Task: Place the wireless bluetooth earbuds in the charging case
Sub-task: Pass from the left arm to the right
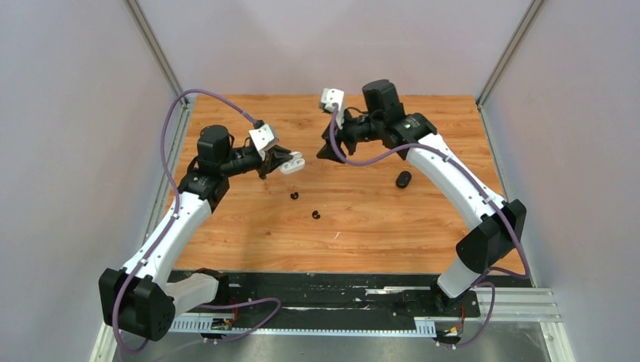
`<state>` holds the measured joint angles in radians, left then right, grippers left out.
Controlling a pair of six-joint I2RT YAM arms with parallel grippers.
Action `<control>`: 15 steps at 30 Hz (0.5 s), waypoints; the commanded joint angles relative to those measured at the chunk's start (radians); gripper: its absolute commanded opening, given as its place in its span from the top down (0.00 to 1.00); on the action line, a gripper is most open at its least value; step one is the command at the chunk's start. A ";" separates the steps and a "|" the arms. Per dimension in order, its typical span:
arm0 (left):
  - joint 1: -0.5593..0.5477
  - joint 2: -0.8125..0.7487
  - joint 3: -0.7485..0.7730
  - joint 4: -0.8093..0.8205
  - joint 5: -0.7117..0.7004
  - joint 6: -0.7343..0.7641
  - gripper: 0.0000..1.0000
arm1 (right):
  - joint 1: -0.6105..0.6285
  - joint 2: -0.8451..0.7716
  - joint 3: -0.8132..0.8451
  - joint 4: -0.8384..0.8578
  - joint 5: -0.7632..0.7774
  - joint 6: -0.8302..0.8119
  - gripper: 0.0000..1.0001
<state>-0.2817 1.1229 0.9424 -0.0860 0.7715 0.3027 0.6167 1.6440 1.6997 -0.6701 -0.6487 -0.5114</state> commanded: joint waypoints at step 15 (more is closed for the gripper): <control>-0.007 0.067 0.184 0.212 0.159 -0.182 1.00 | -0.087 0.123 0.043 0.291 -0.556 0.383 0.40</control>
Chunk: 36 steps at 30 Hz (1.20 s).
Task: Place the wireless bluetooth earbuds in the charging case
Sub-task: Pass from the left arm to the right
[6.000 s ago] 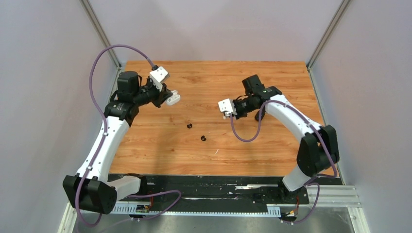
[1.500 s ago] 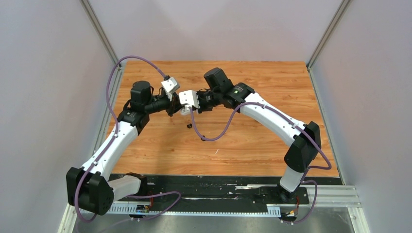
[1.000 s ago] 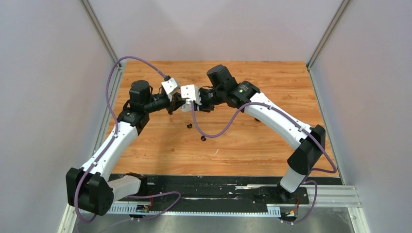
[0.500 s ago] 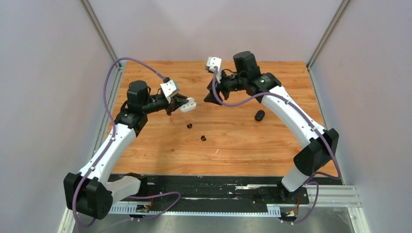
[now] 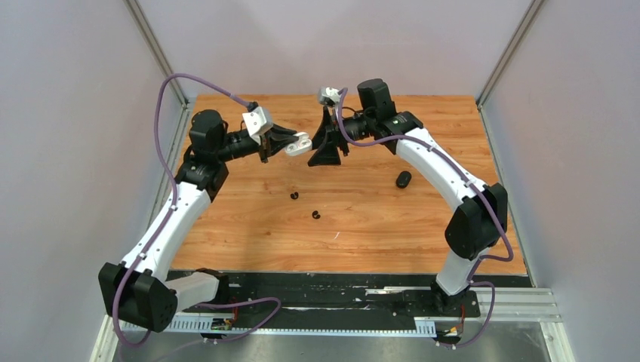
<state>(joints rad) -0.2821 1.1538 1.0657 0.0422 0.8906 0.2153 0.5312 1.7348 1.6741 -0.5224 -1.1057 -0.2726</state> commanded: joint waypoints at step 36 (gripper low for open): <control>-0.006 0.062 0.200 -0.061 -0.029 -0.276 0.27 | -0.034 0.056 0.000 0.314 -0.114 0.381 1.00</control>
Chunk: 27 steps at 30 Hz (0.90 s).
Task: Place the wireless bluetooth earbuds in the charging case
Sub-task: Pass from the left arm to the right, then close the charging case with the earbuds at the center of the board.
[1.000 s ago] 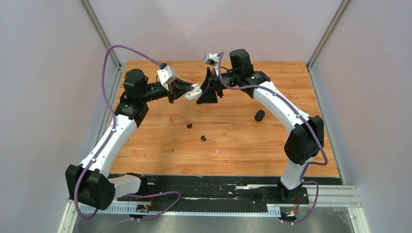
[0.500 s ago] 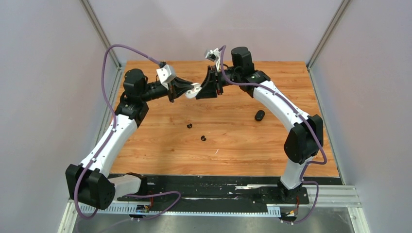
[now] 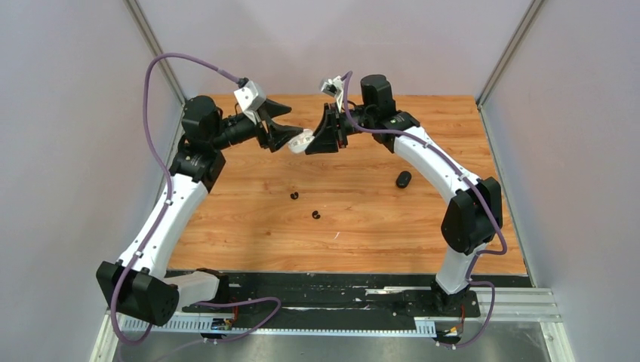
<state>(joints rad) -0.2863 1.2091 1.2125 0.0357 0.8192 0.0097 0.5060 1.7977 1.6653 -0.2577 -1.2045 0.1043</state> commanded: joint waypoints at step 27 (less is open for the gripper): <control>-0.076 -0.086 -0.084 -0.258 0.035 0.373 0.19 | -0.015 0.067 0.053 0.129 0.067 0.192 1.00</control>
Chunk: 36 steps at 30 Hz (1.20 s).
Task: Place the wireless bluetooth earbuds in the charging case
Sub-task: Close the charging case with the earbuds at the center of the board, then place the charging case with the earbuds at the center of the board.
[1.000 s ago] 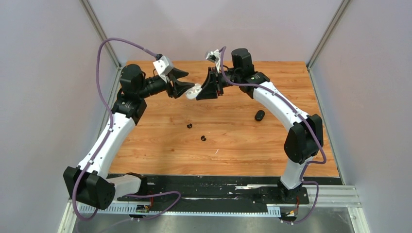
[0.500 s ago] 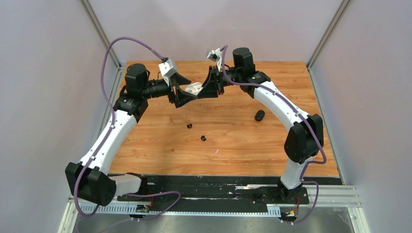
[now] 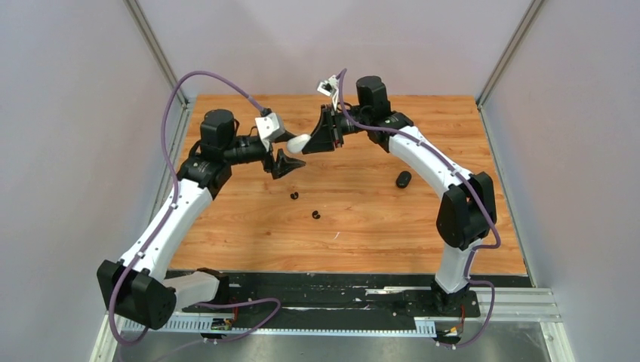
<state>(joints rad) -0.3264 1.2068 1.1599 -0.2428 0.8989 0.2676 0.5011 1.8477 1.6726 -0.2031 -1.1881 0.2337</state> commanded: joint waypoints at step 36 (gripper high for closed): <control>-0.023 0.062 0.083 -0.400 -0.419 0.022 0.00 | -0.363 0.383 -0.095 -0.410 0.364 -0.023 0.91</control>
<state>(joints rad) -0.3546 1.2453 1.2129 -0.6884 0.4908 0.3492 0.1322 2.2257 1.5879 -0.6331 -0.8944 0.2340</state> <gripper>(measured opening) 0.998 0.282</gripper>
